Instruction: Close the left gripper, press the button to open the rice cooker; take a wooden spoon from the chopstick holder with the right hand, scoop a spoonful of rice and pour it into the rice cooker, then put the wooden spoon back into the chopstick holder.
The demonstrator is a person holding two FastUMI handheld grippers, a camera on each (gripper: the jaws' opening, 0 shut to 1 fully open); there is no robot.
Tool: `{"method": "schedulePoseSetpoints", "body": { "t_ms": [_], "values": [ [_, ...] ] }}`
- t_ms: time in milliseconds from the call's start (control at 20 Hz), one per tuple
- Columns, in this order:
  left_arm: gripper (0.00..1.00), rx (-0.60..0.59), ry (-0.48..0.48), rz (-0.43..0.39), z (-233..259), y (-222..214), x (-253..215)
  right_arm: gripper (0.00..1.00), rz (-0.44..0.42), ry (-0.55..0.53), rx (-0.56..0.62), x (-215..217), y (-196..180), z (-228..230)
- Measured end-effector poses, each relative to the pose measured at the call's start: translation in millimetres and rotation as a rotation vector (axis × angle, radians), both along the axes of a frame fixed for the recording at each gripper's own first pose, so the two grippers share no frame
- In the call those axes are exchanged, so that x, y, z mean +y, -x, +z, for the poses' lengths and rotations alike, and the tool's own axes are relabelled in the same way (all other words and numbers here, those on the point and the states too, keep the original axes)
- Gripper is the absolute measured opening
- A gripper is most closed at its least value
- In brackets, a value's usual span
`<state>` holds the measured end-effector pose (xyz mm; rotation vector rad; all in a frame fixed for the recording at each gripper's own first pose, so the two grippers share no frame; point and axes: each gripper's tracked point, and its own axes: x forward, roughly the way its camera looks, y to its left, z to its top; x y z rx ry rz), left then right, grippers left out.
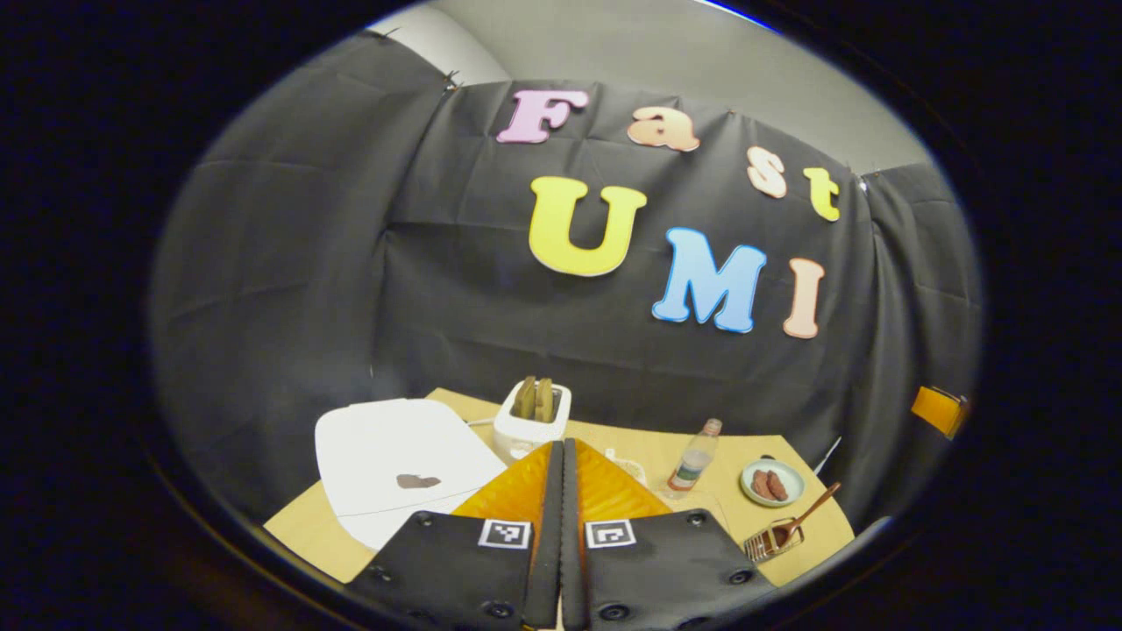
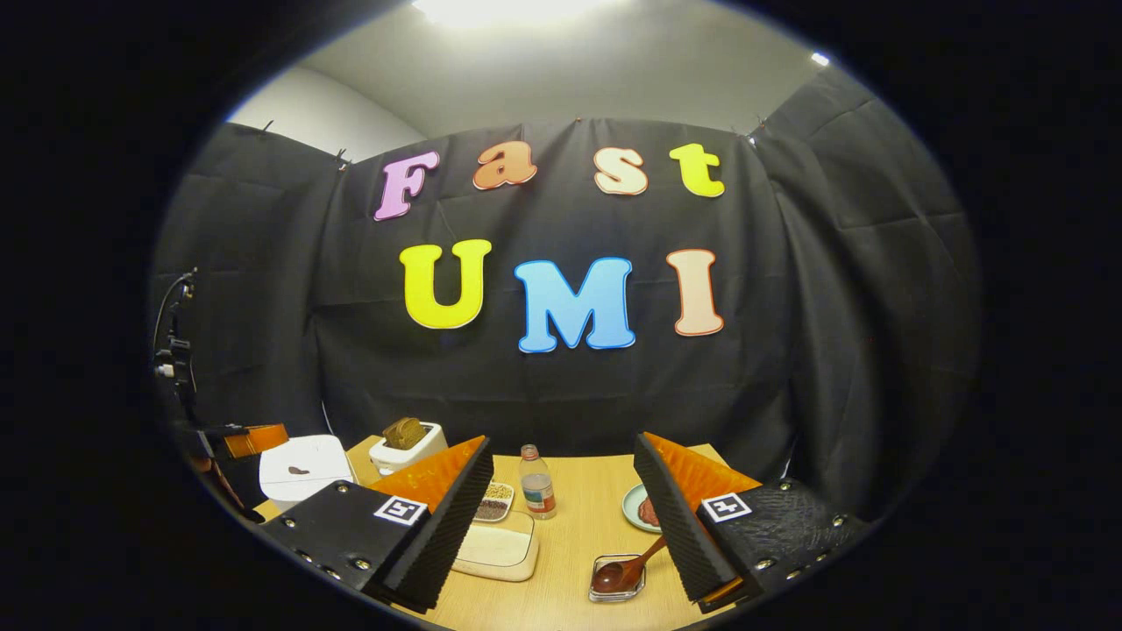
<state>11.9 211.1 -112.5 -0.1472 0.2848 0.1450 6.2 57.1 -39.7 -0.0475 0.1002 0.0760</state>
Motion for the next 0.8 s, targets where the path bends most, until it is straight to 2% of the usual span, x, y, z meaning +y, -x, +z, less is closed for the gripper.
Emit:
{"method": "schedulePoseSetpoints", "body": {
  "t_ms": [400, 550, 800],
  "values": [
    [0.08, 0.223, 0.059, 0.105, -68.5, -21.1, 99.6, 0.98, 0.008, 0.003, 0.068, 4.6, -10.4, -28.8],
    [0.06, 0.283, 0.098, 0.121, -98.0, -31.1, 116.2, 0.98, -0.003, 0.002, 0.089, 2.3, -13.0, -37.7],
    [0.08, 0.348, 0.088, 0.157, -134.1, -51.2, 135.9, 0.98, -0.009, 0.011, 0.103, 2.5, -18.2, -40.7]
  ]
}}
